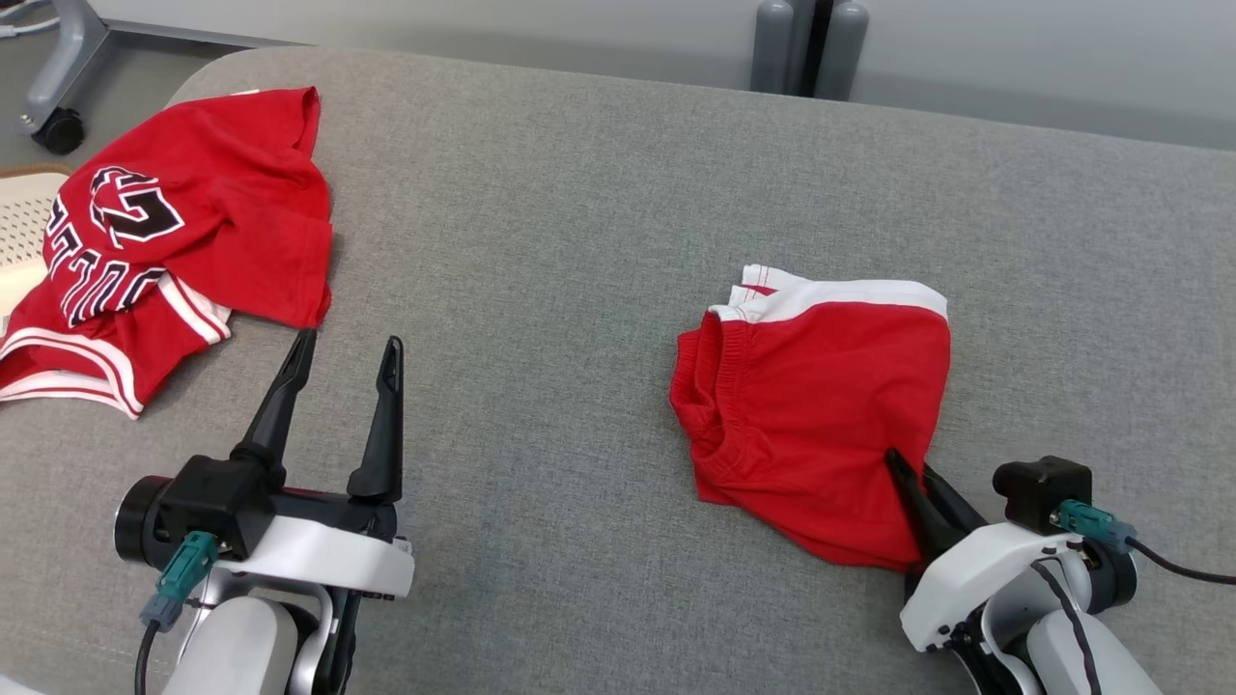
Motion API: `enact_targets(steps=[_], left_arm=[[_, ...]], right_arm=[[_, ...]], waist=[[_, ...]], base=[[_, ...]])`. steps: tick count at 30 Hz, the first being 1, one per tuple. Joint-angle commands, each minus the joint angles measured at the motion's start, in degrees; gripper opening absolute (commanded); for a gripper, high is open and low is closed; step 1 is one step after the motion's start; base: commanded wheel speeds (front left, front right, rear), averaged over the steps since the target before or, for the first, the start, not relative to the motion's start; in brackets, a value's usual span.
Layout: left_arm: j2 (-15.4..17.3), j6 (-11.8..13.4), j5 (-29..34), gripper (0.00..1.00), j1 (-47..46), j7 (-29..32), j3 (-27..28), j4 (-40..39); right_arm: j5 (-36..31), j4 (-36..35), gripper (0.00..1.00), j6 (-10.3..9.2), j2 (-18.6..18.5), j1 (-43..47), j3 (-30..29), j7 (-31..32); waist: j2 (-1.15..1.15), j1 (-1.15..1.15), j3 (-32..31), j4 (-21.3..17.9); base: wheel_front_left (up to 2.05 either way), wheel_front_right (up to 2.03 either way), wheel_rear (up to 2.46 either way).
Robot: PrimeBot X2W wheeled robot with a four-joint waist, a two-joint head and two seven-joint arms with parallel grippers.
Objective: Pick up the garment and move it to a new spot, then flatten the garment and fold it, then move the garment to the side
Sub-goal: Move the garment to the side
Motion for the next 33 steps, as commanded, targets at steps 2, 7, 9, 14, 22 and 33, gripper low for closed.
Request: enact_targets(steps=[2, 7, 9, 14, 22, 33], left_arm=[[0.4, -0.4, 1.0, 1.00, -0.9, -0.4, 0.7, -0.3], [0.1, -0.9, 2.1, 1.00, -0.5, -0.4, 1.7, -1.7], [-0.2, -1.3, 2.5, 1.00, -0.2, -0.3, 1.7, -2.3], [-0.5, -2.0, 3.3, 1.00, -0.5, -0.3, 1.4, -3.6], [0.6, -2.6, 4.4, 1.00, -2.2, -0.1, 0.6, -5.3], [3.0, -4.5, 5.7, 1.00, -7.0, 3.4, -1.3, -8.6]], right_arm=[[-0.4, 0.0, 0.00, 0.04, -1.1, -0.5, -0.6, -0.8], [-1.0, 0.0, 0.00, 0.04, -1.9, -0.9, -1.2, -1.2], [-1.2, 0.2, 0.00, 0.04, -2.5, -1.2, -1.4, -1.3], [-2.2, 1.1, 0.00, 0.03, -5.2, -2.4, -1.4, -1.7], [-3.6, 4.1, 0.00, 0.02, -10.8, -5.2, -2.6, -3.1], [-5.2, 13.2, 0.00, 0.03, -19.1, -15.5, -3.3, -7.0]], waist=[[0.00, 0.00, -0.1, -0.6], [0.00, 0.00, 0.0, -2.5], [0.00, 0.00, 0.2, -3.7], [0.00, 0.00, 1.4, -8.2], [0.00, 0.00, 4.4, -16.3], [0.00, 0.00, 9.8, -24.8]], base=[[0.00, 0.00, 0.00], [0.00, 0.00, 0.00], [0.00, 0.00, 0.00], [0.00, 0.00, 0.00], [0.00, 0.00, 0.00], [0.00, 0.00, 0.00]])
